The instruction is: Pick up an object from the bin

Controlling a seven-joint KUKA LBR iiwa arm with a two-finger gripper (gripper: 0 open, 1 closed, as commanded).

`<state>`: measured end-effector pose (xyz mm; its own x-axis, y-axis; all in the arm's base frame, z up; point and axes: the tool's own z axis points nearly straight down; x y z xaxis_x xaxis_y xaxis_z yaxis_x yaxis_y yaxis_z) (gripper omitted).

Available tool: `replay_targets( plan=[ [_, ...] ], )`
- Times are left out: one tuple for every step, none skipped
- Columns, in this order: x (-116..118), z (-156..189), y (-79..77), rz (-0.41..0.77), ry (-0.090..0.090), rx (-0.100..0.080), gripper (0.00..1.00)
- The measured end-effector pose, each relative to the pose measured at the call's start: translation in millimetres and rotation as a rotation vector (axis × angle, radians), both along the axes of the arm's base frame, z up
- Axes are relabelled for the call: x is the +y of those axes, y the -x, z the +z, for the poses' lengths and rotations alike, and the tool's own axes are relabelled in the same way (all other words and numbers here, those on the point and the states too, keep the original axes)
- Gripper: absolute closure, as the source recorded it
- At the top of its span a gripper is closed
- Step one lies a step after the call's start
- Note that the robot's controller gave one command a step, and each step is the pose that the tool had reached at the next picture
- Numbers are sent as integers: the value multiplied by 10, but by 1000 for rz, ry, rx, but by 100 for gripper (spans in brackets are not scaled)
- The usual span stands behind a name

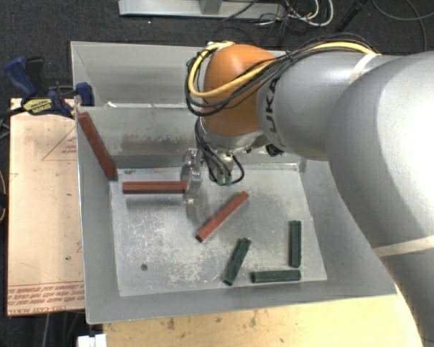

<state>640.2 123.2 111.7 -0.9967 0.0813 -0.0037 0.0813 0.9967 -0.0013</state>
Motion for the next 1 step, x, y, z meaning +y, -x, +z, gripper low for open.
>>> replay_targets(
  plan=[
    [62,115,27,13,-5,2,100]
  ],
)
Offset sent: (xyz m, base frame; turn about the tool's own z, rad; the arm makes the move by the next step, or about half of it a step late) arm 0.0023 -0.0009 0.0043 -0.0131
